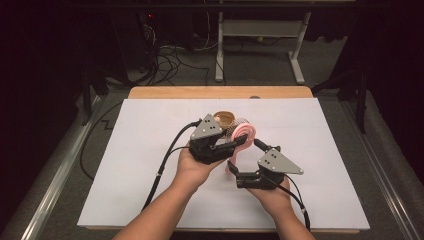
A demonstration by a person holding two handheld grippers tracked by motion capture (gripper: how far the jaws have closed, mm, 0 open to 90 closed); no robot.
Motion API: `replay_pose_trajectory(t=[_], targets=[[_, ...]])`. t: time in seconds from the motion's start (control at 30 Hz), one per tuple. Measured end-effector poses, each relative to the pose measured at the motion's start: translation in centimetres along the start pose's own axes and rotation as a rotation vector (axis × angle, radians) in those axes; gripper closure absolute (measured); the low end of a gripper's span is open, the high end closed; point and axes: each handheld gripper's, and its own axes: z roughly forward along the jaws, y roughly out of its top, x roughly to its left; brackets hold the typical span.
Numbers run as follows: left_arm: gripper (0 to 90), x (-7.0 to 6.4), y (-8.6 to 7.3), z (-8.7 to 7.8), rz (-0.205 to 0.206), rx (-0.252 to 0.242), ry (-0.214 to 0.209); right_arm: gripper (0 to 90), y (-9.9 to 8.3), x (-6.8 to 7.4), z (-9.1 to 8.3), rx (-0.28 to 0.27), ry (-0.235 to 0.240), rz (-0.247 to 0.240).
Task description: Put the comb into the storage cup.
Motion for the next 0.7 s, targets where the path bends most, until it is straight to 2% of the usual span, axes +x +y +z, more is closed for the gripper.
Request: replay_pose_trajectory(t=[0.33, 0.7], targets=[[63.6, 1.5, 0.2, -1.1, 0.003, -0.02, 0.033, 0.3, -0.4, -0.9, -0.6, 0.012, 0.007, 0.03], [63.6, 2.6, 0.2, -2.0, -0.012, -0.035, 0.058, 0.2, -1.5, -2.6, -2.6, 0.03, -0.032, 0.056]])
